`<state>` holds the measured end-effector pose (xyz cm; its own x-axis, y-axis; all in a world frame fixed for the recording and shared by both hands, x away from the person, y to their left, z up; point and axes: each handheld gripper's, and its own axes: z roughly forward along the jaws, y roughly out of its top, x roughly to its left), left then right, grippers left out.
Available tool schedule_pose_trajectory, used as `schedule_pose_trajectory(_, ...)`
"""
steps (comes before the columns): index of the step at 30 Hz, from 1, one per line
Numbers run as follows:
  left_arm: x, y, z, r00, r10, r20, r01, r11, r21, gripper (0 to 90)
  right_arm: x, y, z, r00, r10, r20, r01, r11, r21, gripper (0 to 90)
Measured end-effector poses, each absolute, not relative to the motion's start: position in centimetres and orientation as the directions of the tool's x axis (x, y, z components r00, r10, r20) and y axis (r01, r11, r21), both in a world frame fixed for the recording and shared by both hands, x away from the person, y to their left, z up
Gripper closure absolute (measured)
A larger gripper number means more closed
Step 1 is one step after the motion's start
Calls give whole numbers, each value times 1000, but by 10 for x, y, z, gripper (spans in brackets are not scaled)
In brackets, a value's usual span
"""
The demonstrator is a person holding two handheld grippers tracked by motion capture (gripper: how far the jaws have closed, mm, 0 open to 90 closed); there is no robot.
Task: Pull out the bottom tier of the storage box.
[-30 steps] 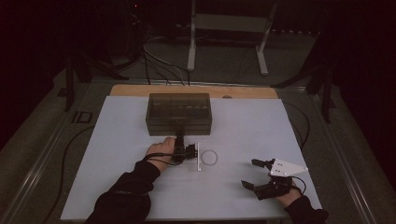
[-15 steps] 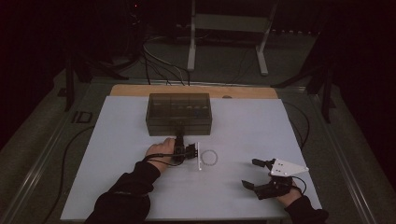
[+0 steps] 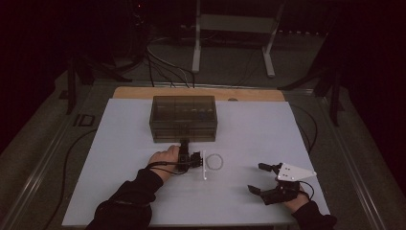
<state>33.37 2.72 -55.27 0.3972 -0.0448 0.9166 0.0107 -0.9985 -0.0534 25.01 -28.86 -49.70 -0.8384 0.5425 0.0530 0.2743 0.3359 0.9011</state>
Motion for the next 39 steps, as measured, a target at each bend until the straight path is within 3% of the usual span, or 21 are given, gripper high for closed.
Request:
schedule_pose_trajectory(7,331,28,-552,403,-39,914,6,-999,-45,800,250,-288,-497,-838,543,52,275,338,900,109)
schedule_pose_trajectory(13,333,29,-544,467,-17,884,10,-1000,-25,781,250,-289,-497,-837,544,55,277,336,900,109)
schedule_pose_trajectory(26,328,43,-517,610,80,788,-5,-994,105,488,250,-289,-497,-837,545,51,274,337,901,109)
schedule_pose_trajectory(30,328,48,-505,670,130,731,-7,-983,181,317,250,-289,-497,-837,545,53,275,336,901,109)
schedule_pose_trajectory(39,327,62,-485,789,194,583,-3,-948,320,183,250,-289,-497,-836,546,53,275,334,901,109)
